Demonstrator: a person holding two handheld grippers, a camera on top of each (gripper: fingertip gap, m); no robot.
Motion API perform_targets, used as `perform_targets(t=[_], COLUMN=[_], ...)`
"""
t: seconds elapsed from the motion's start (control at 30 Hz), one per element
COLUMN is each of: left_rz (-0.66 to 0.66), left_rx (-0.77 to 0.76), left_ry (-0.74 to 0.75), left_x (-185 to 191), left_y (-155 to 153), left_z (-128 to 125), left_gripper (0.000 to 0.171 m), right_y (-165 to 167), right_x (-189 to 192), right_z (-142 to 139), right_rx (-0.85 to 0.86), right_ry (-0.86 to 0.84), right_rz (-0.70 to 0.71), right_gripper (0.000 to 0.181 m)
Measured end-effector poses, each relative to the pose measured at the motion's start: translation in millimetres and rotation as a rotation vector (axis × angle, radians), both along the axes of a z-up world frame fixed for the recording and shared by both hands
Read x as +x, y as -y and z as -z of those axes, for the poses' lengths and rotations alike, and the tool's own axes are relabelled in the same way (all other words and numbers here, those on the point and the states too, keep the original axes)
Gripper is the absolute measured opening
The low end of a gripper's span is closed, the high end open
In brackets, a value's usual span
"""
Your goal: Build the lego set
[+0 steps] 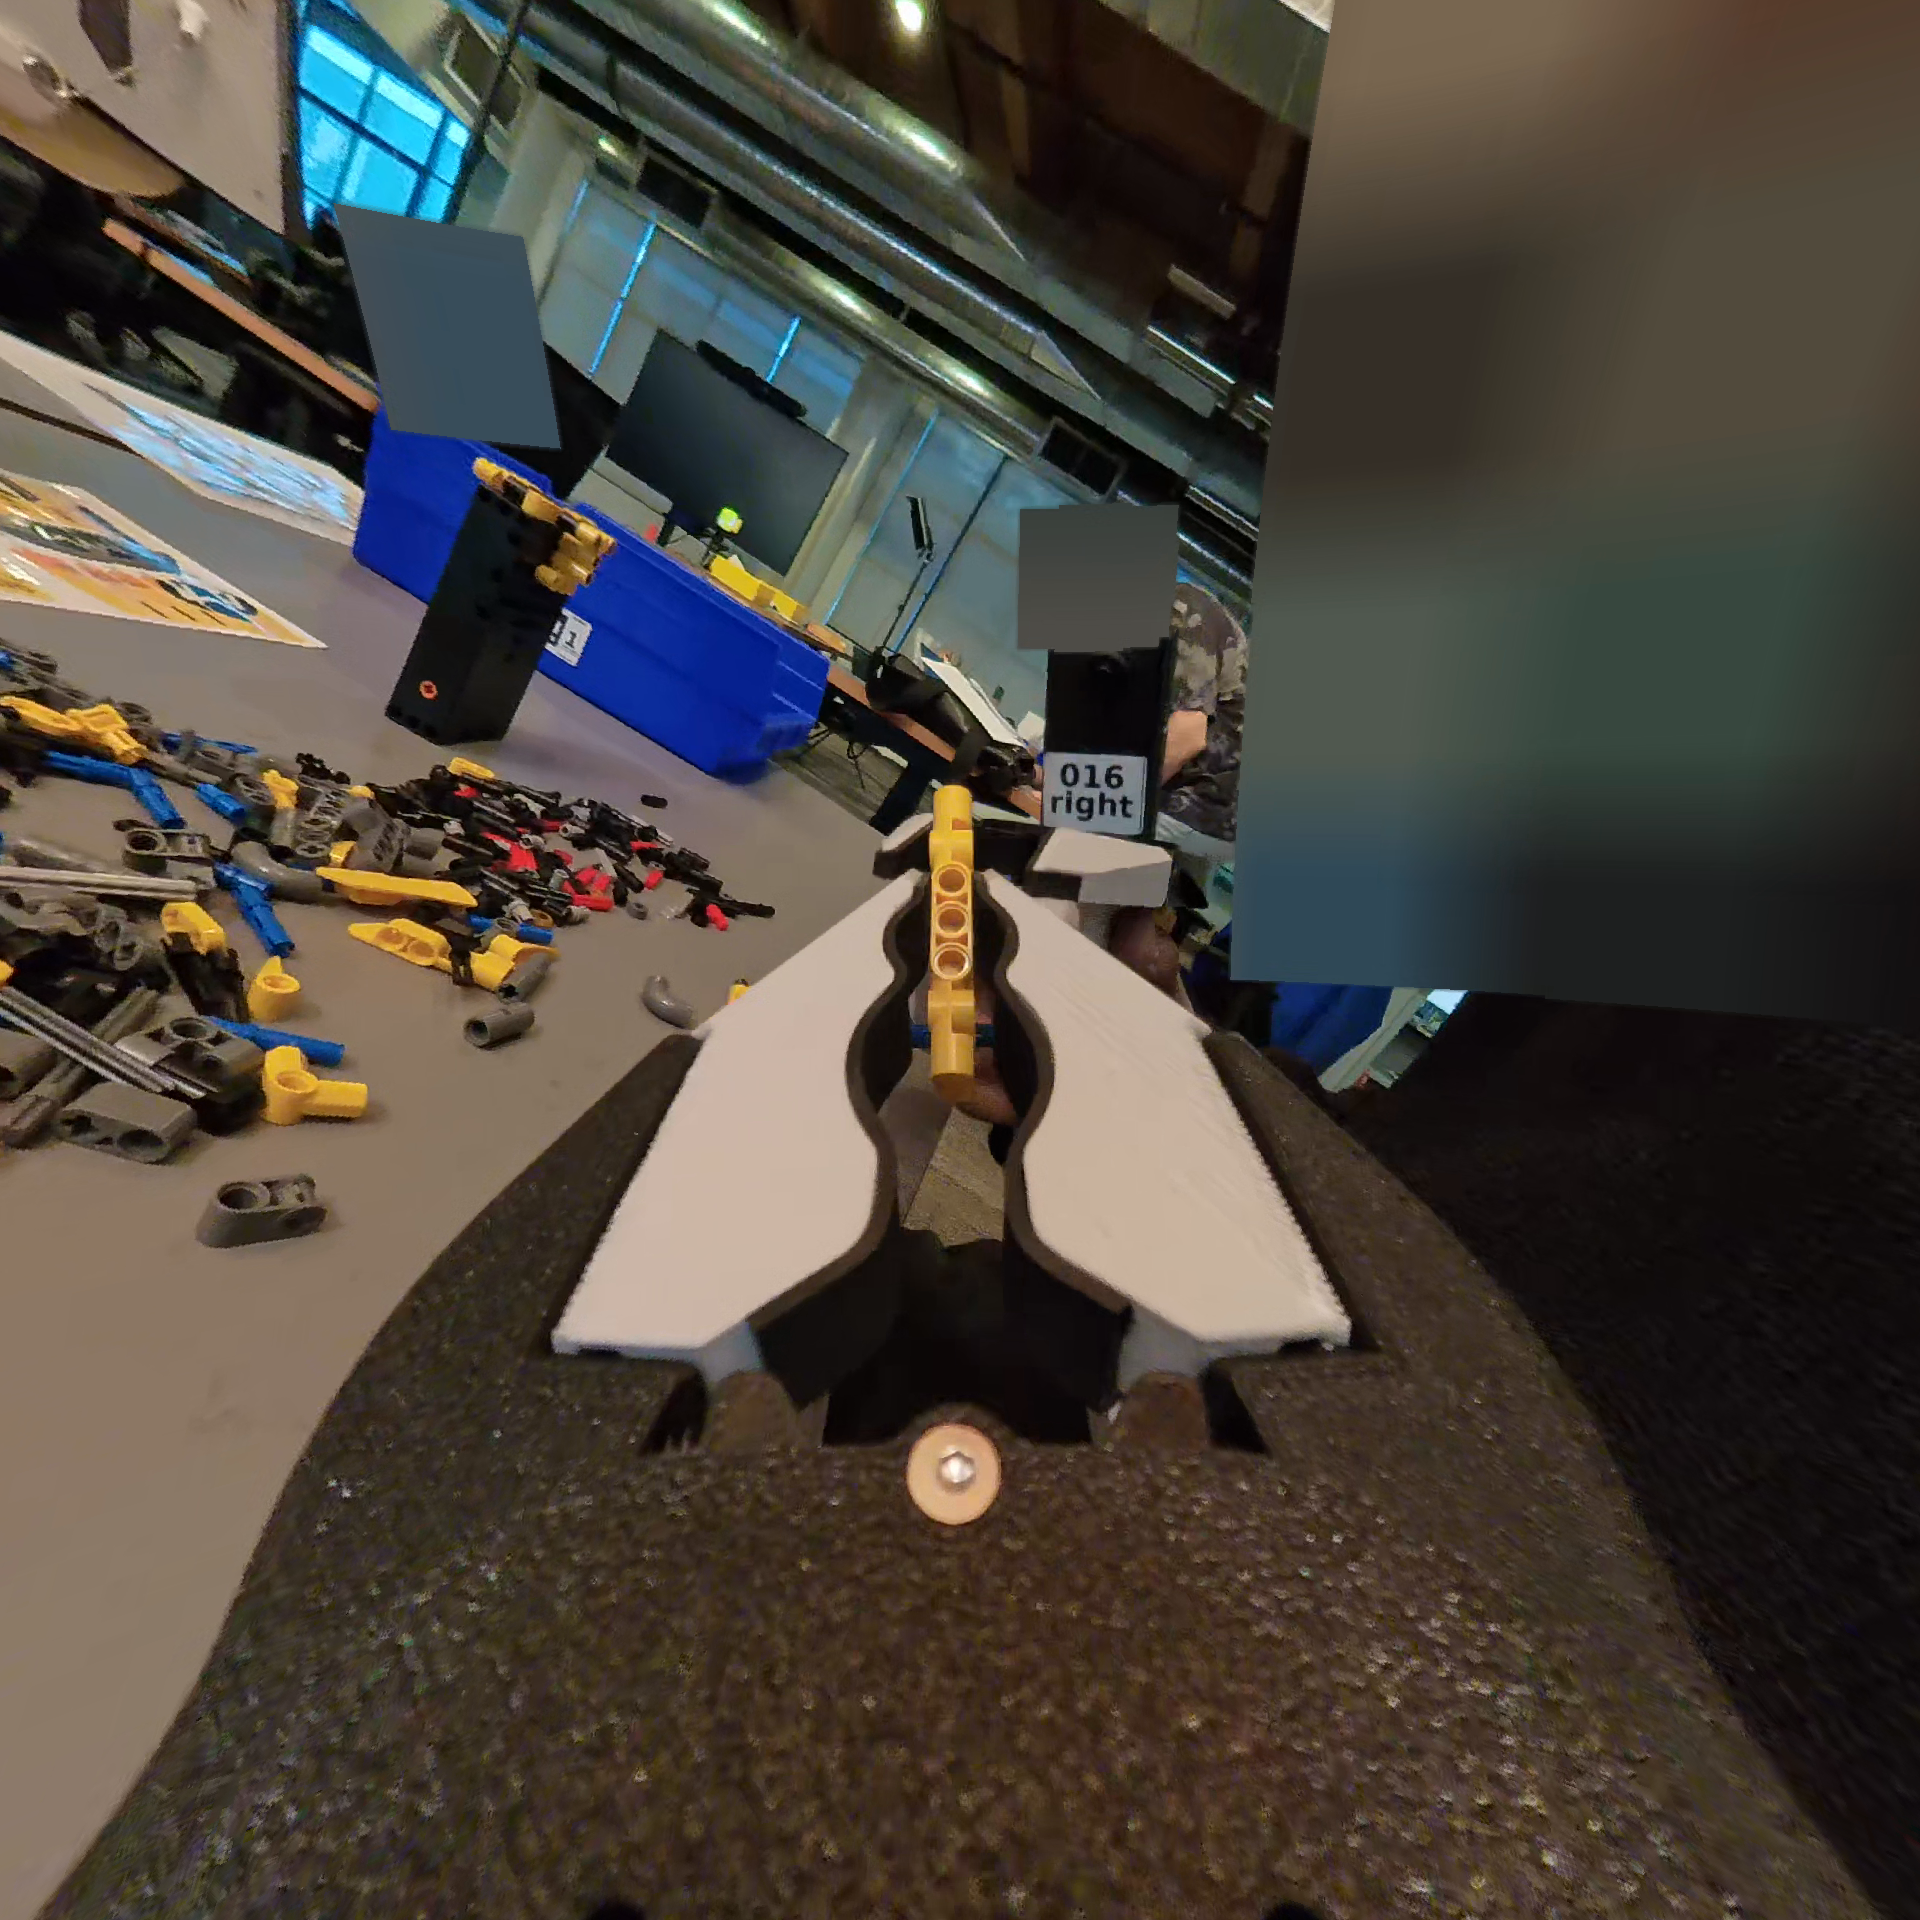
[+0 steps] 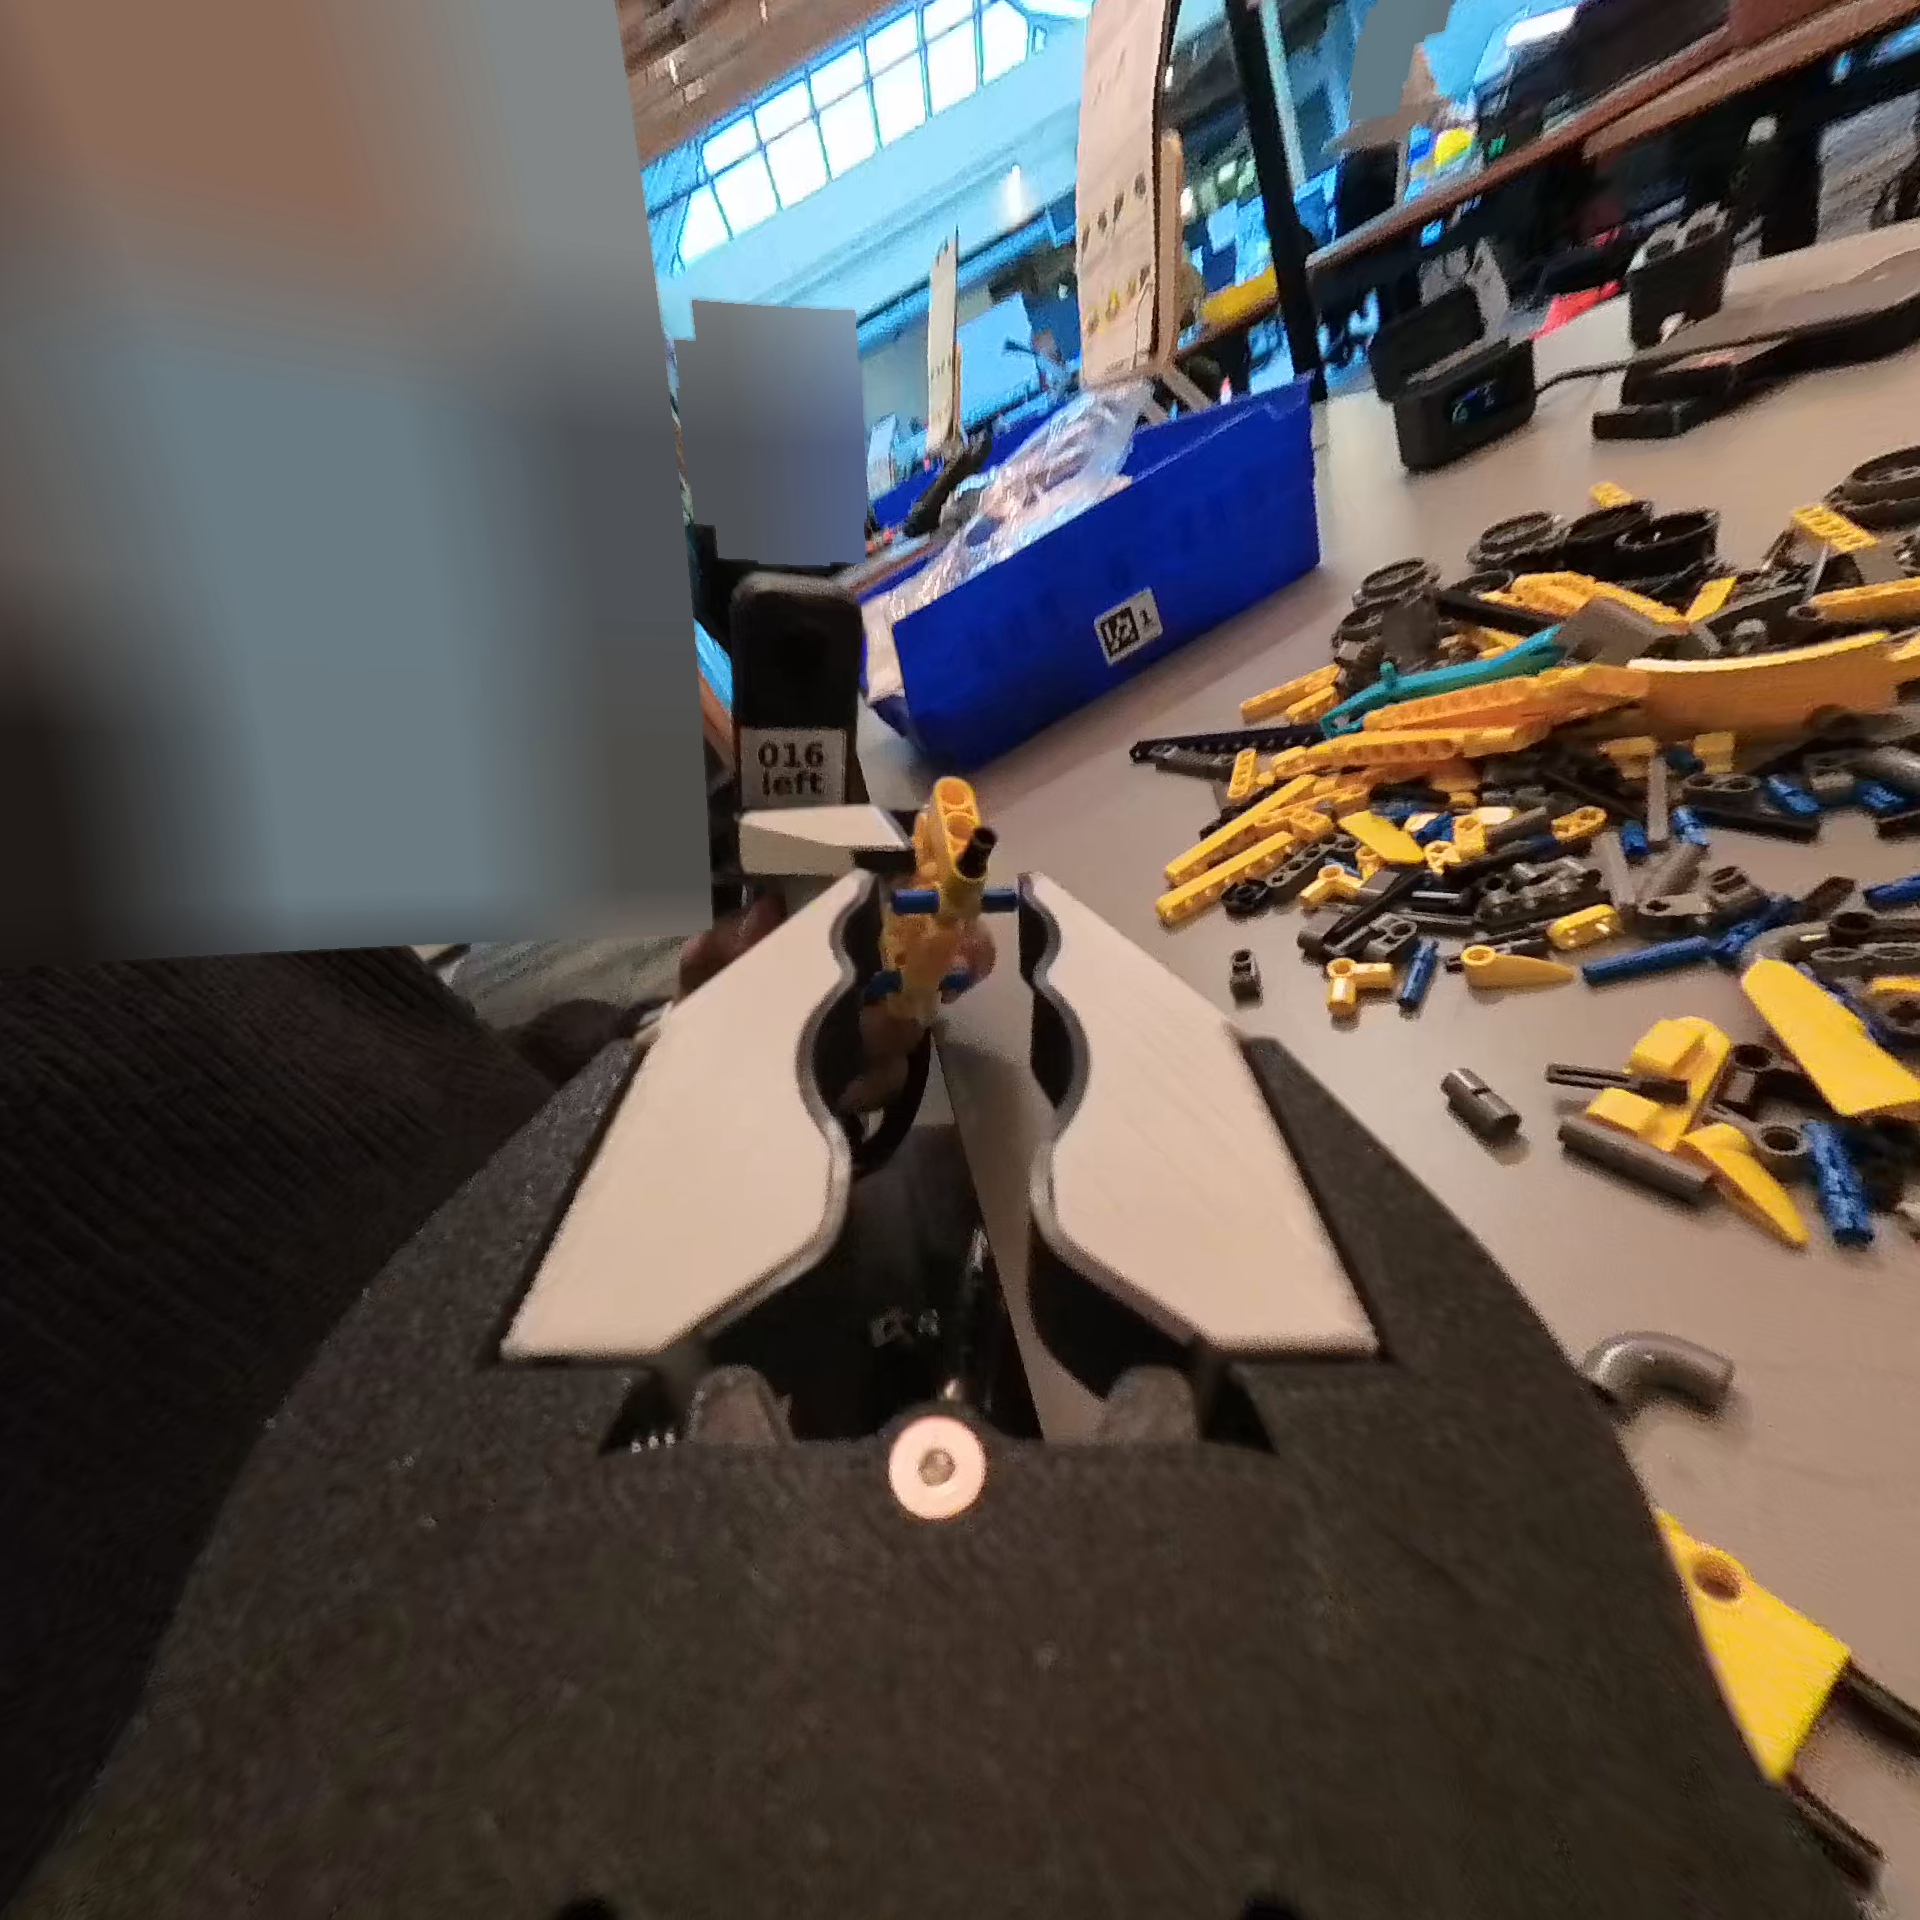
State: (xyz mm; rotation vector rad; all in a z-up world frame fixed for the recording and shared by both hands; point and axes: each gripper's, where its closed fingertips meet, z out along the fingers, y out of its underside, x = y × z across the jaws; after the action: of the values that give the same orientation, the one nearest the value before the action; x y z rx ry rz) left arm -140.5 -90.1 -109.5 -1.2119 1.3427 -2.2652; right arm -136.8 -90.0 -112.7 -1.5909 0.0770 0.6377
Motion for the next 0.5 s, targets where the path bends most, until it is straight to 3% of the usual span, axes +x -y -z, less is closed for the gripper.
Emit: perform_targets(t=[0.37, 0.43, 0.5], left_rz=[0.086, 0.081, 0.098], left_rx=[-0.099, -0.118, -0.151], left_ry=[-0.001, -0.007, -0.009], left_x=[-3.5, -2.0, -2.3], left_y=[7.7, 6.6, 6.8], left_z=[-4.2, -3.8, -4.7], left_gripper=[0.006, 0.006, 0.006], right_y=[5.0, 5.8, 6.2], right_x=[-1.1, -4.3, -9.9], right_z=[-10.2, -11.9, -12.7], right_rx=[0.110, 0.126, 0.131], right_ry=[0.015, 0.000, -0.008], right_rz=[0.007, -0.017, -0.053], right_gripper=[0.009, 0.015, 0.035])
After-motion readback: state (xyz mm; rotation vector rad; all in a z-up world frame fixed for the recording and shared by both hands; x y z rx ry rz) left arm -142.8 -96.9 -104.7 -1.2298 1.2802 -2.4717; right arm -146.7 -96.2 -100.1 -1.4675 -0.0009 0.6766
